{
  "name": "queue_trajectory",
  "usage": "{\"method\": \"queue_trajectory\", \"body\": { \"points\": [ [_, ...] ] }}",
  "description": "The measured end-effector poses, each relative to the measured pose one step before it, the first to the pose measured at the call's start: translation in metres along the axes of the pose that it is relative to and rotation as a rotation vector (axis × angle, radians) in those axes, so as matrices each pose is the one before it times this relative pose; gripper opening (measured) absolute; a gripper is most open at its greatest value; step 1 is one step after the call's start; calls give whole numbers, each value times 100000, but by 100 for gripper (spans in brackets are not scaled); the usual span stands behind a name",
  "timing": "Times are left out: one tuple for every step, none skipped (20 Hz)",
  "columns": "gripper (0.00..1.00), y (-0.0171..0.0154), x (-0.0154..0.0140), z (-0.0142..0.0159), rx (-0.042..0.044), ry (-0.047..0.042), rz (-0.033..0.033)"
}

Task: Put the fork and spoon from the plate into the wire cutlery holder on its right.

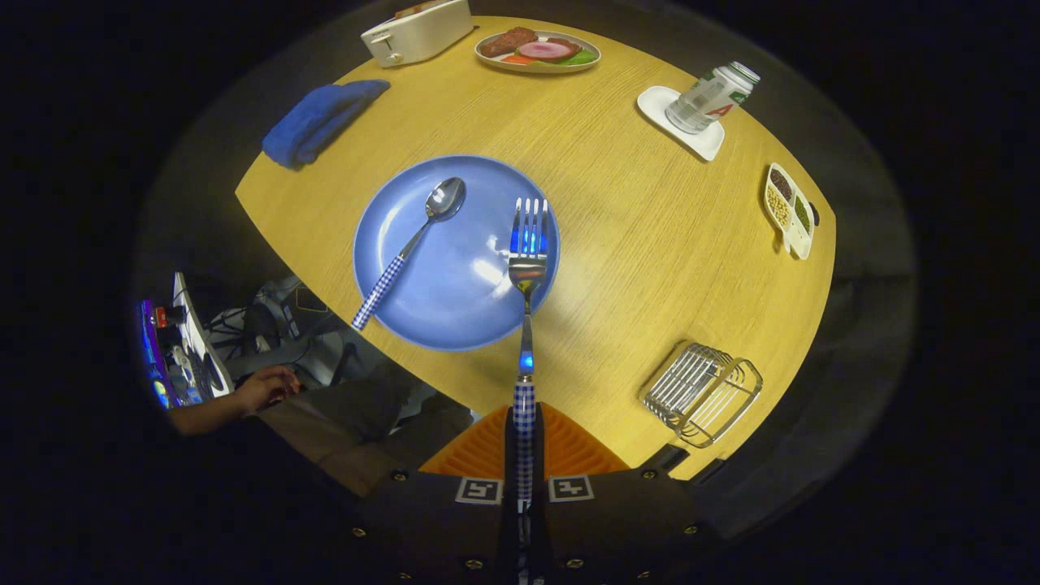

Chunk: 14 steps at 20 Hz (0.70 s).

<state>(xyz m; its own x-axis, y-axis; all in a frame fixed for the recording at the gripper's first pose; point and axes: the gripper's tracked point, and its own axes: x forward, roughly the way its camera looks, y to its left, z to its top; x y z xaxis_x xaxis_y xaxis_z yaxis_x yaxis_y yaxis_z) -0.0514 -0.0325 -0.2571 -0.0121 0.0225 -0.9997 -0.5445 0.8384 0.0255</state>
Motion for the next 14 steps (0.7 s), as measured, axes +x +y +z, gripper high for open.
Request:
{"method": "queue_trajectory", "body": {
  "points": [
    [6, -540, -480, -1121, -827, 1756, 86],
    [6, -652, -447, -1138, -522, 1594, -561],
    [6, -652, -317, -871, -781, 1067, -727],
    [6, -632, -138, -914, -839, 847, -501],
    [6, -680, -81, -1011, 171, 1468, -933],
    [6, -635, -77, -1074, -149, 1544, -902],
    [6, -529, -111, -815, 102, 1042, -474],
    [6, -535, -93, -896, 1175, 1018, 198],
    [6, -505, -177, -805, 900, 915, 305],
    [6, -547, -86, -656, 1436, 861, 508],
    [6, -677, -83, -498, 1622, 888, 632],
    [6, -332, -29, -618, 1780, 471, 2053],
    [6, -284, 5, -579, 1885, 803, 2517],
    [6, -702, -13, -705, 1894, 1513, 795]
  ]
}}
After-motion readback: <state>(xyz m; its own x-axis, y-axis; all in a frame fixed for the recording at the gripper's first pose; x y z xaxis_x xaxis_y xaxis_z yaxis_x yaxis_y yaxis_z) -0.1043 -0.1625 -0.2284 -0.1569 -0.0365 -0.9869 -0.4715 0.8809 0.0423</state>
